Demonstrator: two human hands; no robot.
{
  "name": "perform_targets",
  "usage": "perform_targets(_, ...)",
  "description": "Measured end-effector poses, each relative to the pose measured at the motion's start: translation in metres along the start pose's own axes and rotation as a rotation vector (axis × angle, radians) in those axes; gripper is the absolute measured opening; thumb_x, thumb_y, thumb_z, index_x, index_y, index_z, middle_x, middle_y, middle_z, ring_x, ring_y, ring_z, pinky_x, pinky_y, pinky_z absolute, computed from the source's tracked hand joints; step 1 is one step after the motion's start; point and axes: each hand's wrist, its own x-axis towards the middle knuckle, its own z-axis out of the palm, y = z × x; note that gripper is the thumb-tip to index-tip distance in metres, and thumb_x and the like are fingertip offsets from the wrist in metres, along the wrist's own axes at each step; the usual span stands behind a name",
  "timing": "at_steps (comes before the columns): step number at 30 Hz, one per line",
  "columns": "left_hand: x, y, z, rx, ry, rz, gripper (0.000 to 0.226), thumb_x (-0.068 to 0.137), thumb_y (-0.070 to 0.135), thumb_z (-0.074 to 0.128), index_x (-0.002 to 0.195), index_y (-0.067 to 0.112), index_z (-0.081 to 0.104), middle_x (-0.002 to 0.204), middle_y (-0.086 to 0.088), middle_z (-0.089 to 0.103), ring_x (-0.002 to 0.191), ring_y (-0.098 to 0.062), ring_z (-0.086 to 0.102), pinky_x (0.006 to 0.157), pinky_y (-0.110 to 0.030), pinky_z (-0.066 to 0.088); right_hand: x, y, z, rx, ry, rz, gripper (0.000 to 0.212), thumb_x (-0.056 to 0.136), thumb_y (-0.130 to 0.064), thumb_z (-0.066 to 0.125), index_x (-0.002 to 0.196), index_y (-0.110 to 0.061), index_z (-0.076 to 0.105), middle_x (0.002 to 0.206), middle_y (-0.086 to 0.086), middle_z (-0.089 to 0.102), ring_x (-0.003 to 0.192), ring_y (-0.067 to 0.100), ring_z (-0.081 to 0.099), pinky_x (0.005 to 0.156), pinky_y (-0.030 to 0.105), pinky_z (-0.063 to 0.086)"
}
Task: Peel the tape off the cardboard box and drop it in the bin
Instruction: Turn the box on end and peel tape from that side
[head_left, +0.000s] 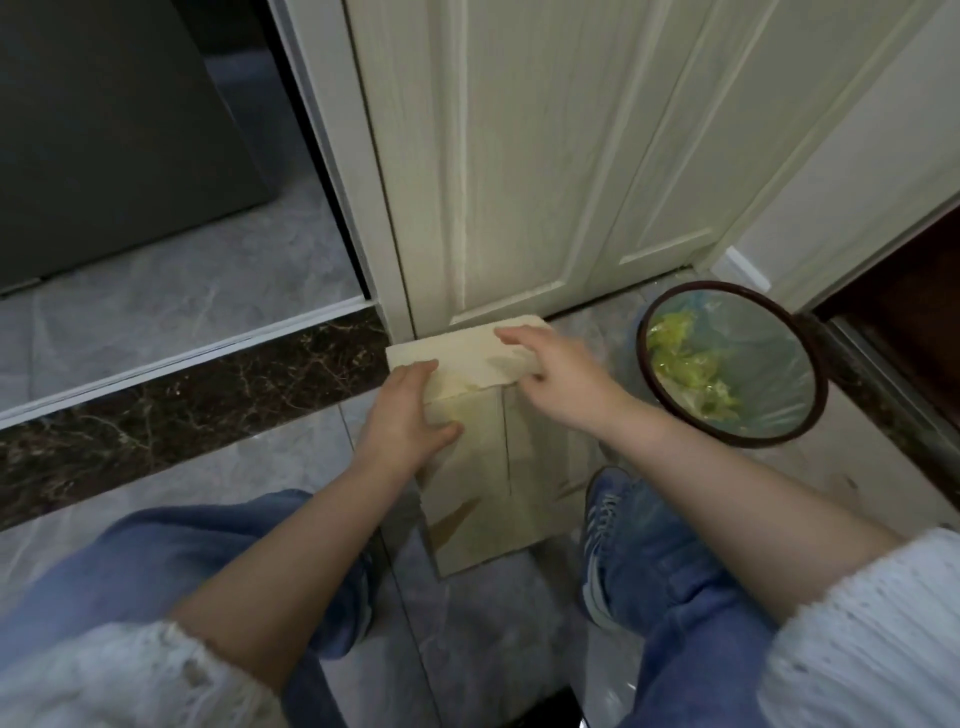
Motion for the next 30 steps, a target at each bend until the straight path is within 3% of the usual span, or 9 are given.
perform_targets(3, -0.008, -0.004, 0.001, 0.017, -0.021, 0.070, 0.088, 0.069, 0.027, 0.093, 0.144, 0.006, 0.051, 0.152, -0.015, 0.044, 0.141, -0.027, 0.041, 0.117, -0.025, 0.025, -0.013, -0.008, 0.014, -0.128, -0.146, -0.038, 0.070, 0.094, -0.010, 0.057, 0.156, -0.019, 0.028, 0.161, 0.008, 0.032, 0.151, 0.024, 0.021, 0.119, 0.027, 0.016)
perform_targets(6, -0.014, -0.007, 0.000, 0.028, -0.031, 0.142, 0.091, 0.068, 0.026, 0.094, 0.144, 0.004, 0.051, 0.164, -0.017, 0.024, 0.151, -0.027, 0.027, 0.119, -0.019, 0.014, -0.021, 0.000, 0.017, -0.170, -0.232, 0.007, 0.068, 0.099, -0.028, 0.058, 0.158, -0.020, 0.024, 0.162, 0.008, 0.029, 0.150, 0.023, 0.025, 0.118, 0.026, 0.017)
perform_targets(10, -0.018, -0.014, -0.001, 0.049, -0.045, 0.155, 0.112, 0.070, 0.027, 0.094, 0.158, 0.007, 0.028, 0.168, -0.013, -0.016, 0.156, -0.024, 0.007, 0.120, -0.019, 0.007, -0.024, 0.006, 0.019, -0.176, -0.202, 0.015, 0.066, 0.098, -0.035, 0.058, 0.156, -0.019, 0.030, 0.162, 0.003, 0.030, 0.149, 0.018, 0.025, 0.121, 0.030, 0.016)
perform_targets(12, -0.017, -0.015, 0.000, 0.049, -0.052, 0.133, 0.115, 0.071, 0.029, 0.093, 0.160, 0.007, 0.024, 0.170, -0.013, -0.011, 0.155, -0.022, 0.009, 0.115, -0.015, 0.004, -0.023, 0.007, 0.021, -0.181, -0.215, 0.014, 0.073, 0.096, -0.044, 0.060, 0.157, -0.021, 0.028, 0.163, 0.001, 0.026, 0.150, 0.019, 0.021, 0.124, 0.036, 0.017)
perform_targets(16, -0.016, -0.011, 0.002, -0.042, 0.012, 0.130, 0.110, 0.065, 0.032, 0.096, 0.154, 0.004, 0.038, 0.164, -0.015, 0.026, 0.151, -0.027, 0.027, 0.119, -0.022, 0.013, -0.024, 0.001, 0.029, -0.340, -0.305, -0.025, 0.090, 0.086, -0.068, 0.057, 0.158, -0.035, 0.015, 0.167, -0.002, 0.012, 0.153, 0.031, 0.006, 0.123, 0.051, 0.014)
perform_targets(20, -0.012, -0.010, 0.003, -0.062, 0.027, 0.206, 0.105, 0.061, 0.031, 0.097, 0.148, 0.002, 0.047, 0.162, -0.020, 0.029, 0.149, -0.031, 0.032, 0.123, -0.040, 0.029, -0.017, 0.004, 0.027, -0.393, -0.248, -0.018, 0.080, 0.092, -0.059, 0.055, 0.158, -0.035, 0.016, 0.165, 0.000, 0.017, 0.151, 0.034, 0.013, 0.121, 0.053, 0.020)
perform_targets(24, -0.002, -0.016, -0.001, -0.101, 0.002, 0.199, 0.106, 0.059, 0.032, 0.098, 0.149, 0.006, 0.049, 0.161, -0.017, 0.032, 0.149, -0.025, 0.032, 0.119, -0.014, 0.024, -0.012, 0.015, 0.023, -0.408, -0.300, -0.061, 0.073, 0.094, -0.056, 0.052, 0.157, -0.035, 0.020, 0.164, 0.004, 0.019, 0.151, 0.035, 0.015, 0.120, 0.054, 0.021)
perform_targets(28, 0.002, -0.018, -0.002, -0.106, -0.121, 0.156, 0.109, 0.062, 0.036, 0.096, 0.155, 0.026, 0.040, 0.167, -0.013, 0.020, 0.156, -0.024, 0.016, 0.124, -0.033, 0.019, -0.014, 0.007, 0.022, -0.338, -0.313, -0.026, 0.071, 0.097, -0.049, 0.054, 0.157, -0.034, 0.019, 0.166, 0.001, 0.014, 0.153, 0.035, 0.004, 0.123, 0.055, 0.011)
perform_targets(30, 0.003, -0.021, 0.002, -0.110, -0.200, 0.175, 0.112, 0.065, 0.035, 0.095, 0.157, 0.034, 0.031, 0.165, -0.012, 0.023, 0.153, -0.029, 0.022, 0.124, -0.044, 0.027, -0.016, 0.001, 0.022, -0.324, -0.323, -0.006, 0.071, 0.097, -0.046, 0.055, 0.157, -0.033, 0.020, 0.166, -0.002, 0.012, 0.153, 0.034, 0.002, 0.123, 0.056, 0.007)
